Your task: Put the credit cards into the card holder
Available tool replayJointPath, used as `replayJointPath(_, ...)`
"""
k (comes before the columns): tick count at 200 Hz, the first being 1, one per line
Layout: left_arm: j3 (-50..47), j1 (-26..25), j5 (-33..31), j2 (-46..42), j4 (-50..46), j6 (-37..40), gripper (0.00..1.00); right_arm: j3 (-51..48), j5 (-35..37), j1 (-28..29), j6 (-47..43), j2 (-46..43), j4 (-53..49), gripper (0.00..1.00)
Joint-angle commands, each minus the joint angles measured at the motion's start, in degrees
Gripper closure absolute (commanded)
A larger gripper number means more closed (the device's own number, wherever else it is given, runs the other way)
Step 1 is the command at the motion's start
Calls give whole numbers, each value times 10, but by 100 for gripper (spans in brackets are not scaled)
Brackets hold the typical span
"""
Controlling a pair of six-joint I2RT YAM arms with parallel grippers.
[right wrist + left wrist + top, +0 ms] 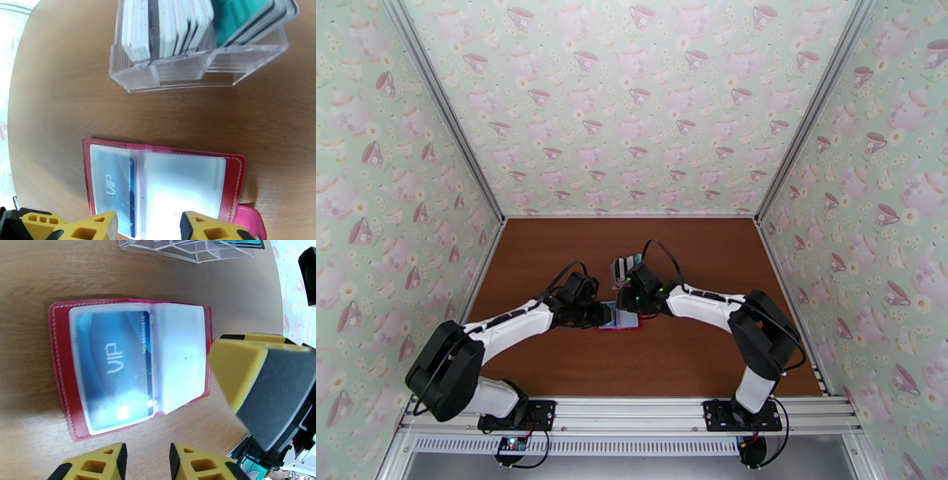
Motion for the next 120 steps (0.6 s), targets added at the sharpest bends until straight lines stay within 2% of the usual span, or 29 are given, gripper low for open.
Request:
replayJointPath(1,-21,-2,-2,18,30,-12,62,10,-17,-5,-13,12,6,53)
replayJointPath(51,-36,-2,-20,45,55,-9,61,12,-26,-15,-14,22,8,53)
replayJointPath(120,-40,2,-38,58,33,1,61,17,-30,-17,-17,39,8,53)
